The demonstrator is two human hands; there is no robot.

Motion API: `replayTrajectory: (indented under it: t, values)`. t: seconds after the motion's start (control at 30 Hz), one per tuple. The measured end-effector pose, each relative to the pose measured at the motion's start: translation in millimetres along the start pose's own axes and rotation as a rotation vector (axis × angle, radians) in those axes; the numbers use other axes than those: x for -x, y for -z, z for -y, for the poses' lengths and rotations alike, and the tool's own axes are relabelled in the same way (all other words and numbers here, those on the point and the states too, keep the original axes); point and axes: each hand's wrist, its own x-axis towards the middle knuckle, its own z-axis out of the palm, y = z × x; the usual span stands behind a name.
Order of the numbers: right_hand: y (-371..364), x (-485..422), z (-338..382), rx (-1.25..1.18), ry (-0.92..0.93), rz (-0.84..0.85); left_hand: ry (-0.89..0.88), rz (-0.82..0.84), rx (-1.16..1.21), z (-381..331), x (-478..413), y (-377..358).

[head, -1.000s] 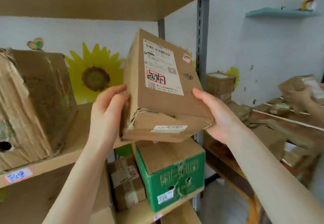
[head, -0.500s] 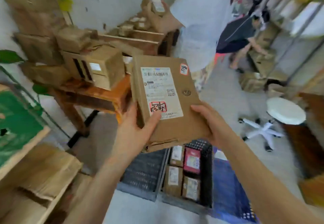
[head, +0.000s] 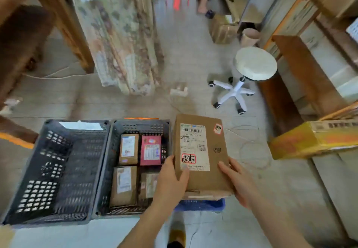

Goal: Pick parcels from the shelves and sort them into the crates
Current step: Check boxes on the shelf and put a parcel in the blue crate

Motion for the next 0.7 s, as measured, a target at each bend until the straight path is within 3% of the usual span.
replayTrajectory:
  t: [0.3,0.5,0.7]
  values:
    - [50.0,-278.5,-230.9,0.12,-0.199,-0.15,0.282,0.153,-0.414,218.3,-210.8,-186.7]
    - [38.1,-429.7,-327.5,0.18,-0.198,-0.138,0.341,0.053,-0.347,326.7,-318.8,-247.2]
    - [17.9,-485.2,-352.6,0.274,-0.157,-0.14,0.414,-0.041,-0.186,347.1,-357.4,-263.1]
